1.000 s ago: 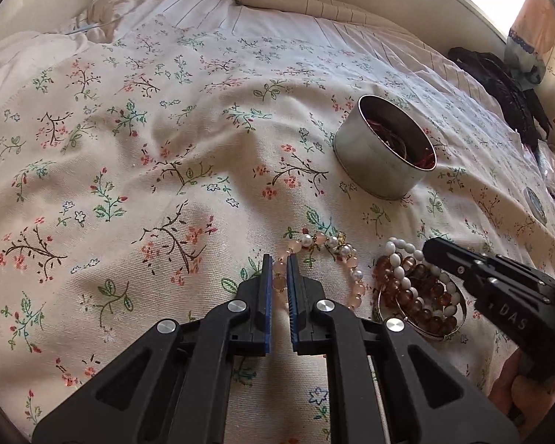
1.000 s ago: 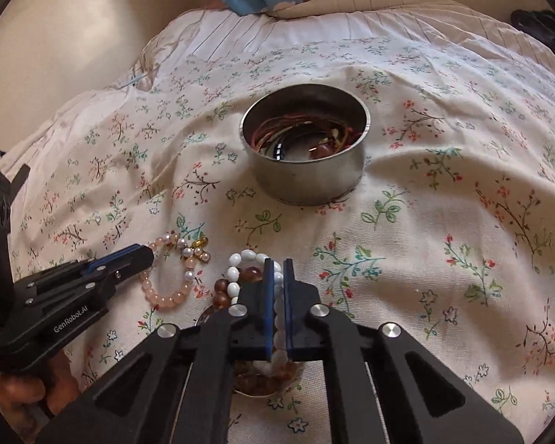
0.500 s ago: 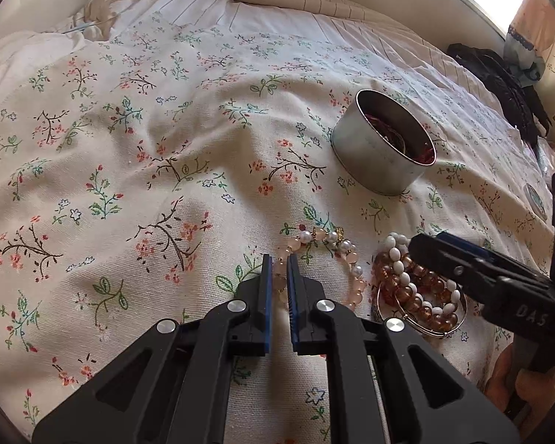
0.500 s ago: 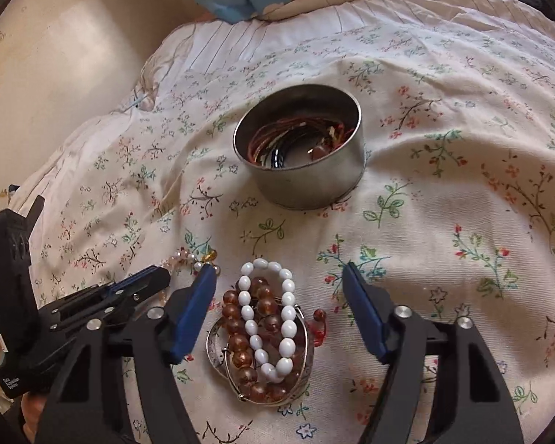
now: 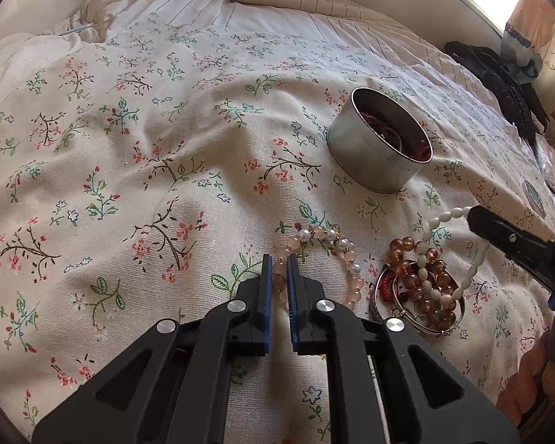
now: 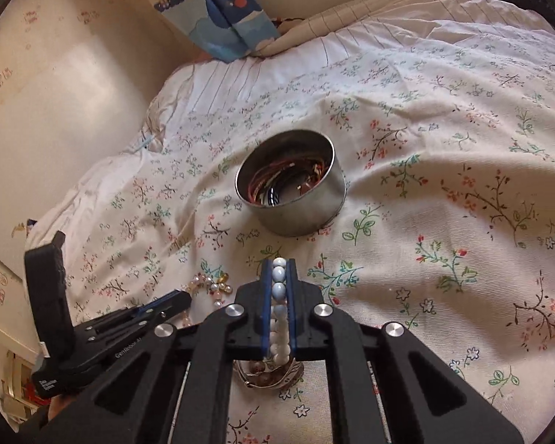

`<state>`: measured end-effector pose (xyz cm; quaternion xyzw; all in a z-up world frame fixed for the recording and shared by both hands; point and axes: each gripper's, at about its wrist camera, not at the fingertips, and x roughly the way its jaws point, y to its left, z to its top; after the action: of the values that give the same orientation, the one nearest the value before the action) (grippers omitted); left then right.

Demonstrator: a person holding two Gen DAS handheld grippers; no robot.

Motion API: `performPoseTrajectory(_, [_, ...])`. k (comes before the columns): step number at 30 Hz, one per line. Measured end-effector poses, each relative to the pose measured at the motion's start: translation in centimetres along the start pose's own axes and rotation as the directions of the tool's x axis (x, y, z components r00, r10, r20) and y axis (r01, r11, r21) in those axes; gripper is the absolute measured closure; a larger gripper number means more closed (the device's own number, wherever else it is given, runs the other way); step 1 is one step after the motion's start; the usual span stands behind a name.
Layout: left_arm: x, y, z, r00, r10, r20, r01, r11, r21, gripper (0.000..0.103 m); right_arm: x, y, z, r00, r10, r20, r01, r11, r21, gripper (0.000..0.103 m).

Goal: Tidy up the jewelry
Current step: 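Carry the pink pearl bracelet in the left tool and white bracelet in the right tool to the tin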

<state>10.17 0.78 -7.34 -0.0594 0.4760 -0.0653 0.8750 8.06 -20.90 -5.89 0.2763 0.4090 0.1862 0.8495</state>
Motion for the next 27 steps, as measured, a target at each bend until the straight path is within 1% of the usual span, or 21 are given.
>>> performPoseTrajectory(2, [-0.2,-0.1,0.0,1.0,-0.004,0.008,0.003,1.0,0.006,0.096,-0.4,-0.5,0.1,1.0,0.019,0.007,-0.019,0.999,0.031,0.095])
performPoseTrajectory(5, [-0.4,-0.3,0.1,1.0,-0.009,0.017,0.009,1.0,0.01,0.096,-0.3,-0.9,0.4,1.0,0.021,0.015,-0.022,0.998,0.056,0.095])
performPoseTrajectory(8, [-0.9,-0.3,0.2,0.999,-0.021,0.044,0.021,1.0,0.007,0.096,-1.1,-0.8,0.5,0.998,0.035,0.053,-0.039,0.997,0.062,0.095])
performPoseTrajectory(11, [-1.8,-0.3,0.4,0.995,-0.054,0.082,0.054,0.999,0.007,0.096,-2.3,-0.7,0.6,0.993,0.055,0.103,-0.062,0.996,0.067,0.095])
performPoseTrajectory(16, [-3.7,-1.0,0.6,0.979,-0.116,0.169,0.112,0.993,0.038,0.096,-4.2,-0.7,0.4,0.984,0.069,0.163,-0.084,0.993,0.084,0.095])
performPoseTrajectory(19, [-4.9,-1.4,0.7,0.962,-0.157,0.222,0.148,0.987,0.055,0.096,-4.9,-0.6,0.2,0.981,0.075,0.179,-0.092,0.992,0.088,0.095])
performPoseTrajectory(23, [-6.1,-2.4,0.6,0.946,-0.17,0.276,0.151,0.984,0.09,0.096,-5.2,-0.1,0.2,0.978,0.076,0.195,-0.091,0.993,0.071,0.095])
performPoseTrajectory(27, [-6.6,-3.6,0.5,0.939,-0.166,0.303,0.133,0.983,0.129,0.096,-5.0,0.2,0.3,0.976,0.081,0.2,-0.095,0.994,0.06,0.095])
